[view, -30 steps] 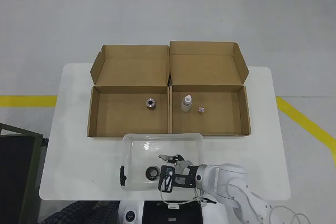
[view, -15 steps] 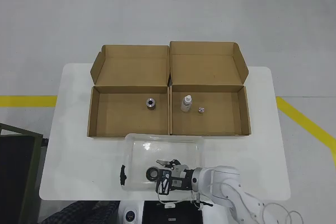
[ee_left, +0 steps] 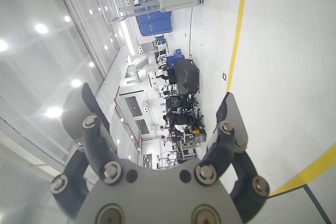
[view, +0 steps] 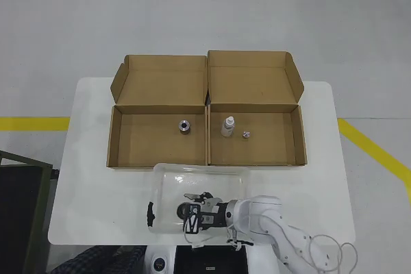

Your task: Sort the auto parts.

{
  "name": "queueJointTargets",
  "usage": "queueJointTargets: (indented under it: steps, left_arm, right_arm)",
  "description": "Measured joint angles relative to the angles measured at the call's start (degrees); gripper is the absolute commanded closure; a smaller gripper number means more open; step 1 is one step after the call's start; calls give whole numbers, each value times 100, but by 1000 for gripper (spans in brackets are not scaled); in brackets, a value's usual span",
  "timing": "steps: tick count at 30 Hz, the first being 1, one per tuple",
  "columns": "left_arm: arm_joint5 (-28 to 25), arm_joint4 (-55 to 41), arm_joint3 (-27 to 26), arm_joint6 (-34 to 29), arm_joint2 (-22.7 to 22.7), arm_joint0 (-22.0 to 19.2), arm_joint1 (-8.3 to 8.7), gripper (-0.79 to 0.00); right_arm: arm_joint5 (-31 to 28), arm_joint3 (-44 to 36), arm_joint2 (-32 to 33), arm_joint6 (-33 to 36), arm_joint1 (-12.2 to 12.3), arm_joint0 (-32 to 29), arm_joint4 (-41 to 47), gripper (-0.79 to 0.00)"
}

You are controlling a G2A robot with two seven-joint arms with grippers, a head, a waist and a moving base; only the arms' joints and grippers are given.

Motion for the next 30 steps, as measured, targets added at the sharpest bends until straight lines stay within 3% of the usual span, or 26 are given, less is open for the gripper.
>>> queueJointTargets:
  steps: [8, 13, 15, 17, 18, 30]
  left_arm:
    - [0, 0, 0, 0, 0, 0, 0, -785]
    - [0, 0, 0, 0, 0, 0, 0, -785]
    - [0, 0, 0, 0, 0, 0, 0, -785]
    - [0, 0, 0, 0, 0, 0, 0, -785]
    - [0, 0, 0, 0, 0, 0, 0, -785]
    - [0, 0, 0, 0, 0, 0, 0, -785]
  right_arm:
    - [17, 345, -269, -7, -84, 371, 185, -471]
    - [35, 610, -396, -56, -137, 589, 330, -372]
    - [12, 710, -414, -78, -155, 658, 503, -259]
    - [-24, 780, -402, -133, -168, 702, 728, -31]
    - [-63, 828, -384, -177, -173, 734, 890, 0]
    - [-145, 653, -76, -443, -110, 731, 1517, 0]
